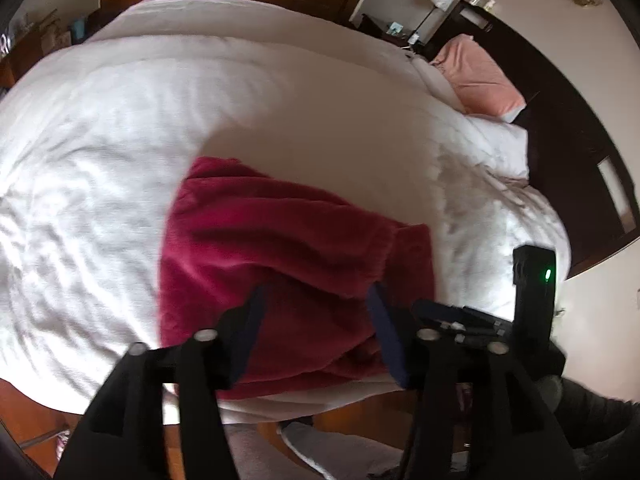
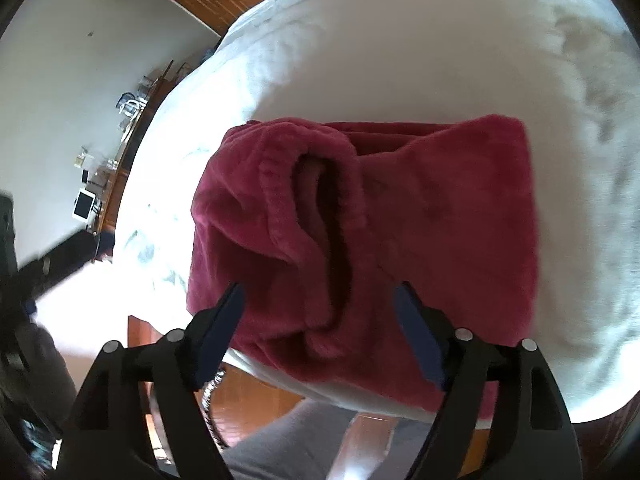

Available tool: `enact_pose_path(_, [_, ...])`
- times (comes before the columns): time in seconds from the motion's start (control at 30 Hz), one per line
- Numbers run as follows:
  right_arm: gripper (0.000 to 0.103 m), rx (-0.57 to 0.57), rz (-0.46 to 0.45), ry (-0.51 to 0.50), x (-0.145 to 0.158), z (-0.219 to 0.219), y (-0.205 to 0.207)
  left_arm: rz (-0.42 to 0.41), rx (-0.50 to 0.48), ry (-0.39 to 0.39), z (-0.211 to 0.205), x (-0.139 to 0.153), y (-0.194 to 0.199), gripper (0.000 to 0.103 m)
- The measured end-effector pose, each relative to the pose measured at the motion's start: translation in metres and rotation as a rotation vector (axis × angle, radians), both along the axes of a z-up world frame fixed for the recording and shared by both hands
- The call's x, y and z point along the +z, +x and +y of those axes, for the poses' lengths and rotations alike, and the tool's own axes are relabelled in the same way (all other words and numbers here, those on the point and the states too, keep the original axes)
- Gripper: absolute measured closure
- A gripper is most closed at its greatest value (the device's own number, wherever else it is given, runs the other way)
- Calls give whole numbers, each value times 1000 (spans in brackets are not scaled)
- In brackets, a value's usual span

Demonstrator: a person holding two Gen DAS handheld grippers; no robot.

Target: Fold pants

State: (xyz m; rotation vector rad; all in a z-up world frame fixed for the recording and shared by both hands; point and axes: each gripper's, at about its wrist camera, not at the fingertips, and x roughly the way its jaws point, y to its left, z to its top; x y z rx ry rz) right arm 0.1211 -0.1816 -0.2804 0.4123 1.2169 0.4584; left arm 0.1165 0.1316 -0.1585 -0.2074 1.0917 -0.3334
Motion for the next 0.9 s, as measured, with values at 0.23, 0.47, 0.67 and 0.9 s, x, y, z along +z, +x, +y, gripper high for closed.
enact_pose_path(0.23, [22,-46,90,-16,-30,28,33,5,11,92,27,-15,6,26])
enact_pose_path(0.47, [71,0,112,-102,-39,54,38,63,48,131,57,-41,19,24])
enact_pose_path(0.67, [81,32,28,-43,7,47,30,85,68,164,68,-52,31,24])
enact_pose_path(0.9, [82,9,-96,14,72,1,6,60,66,150,52,-44,38,24])
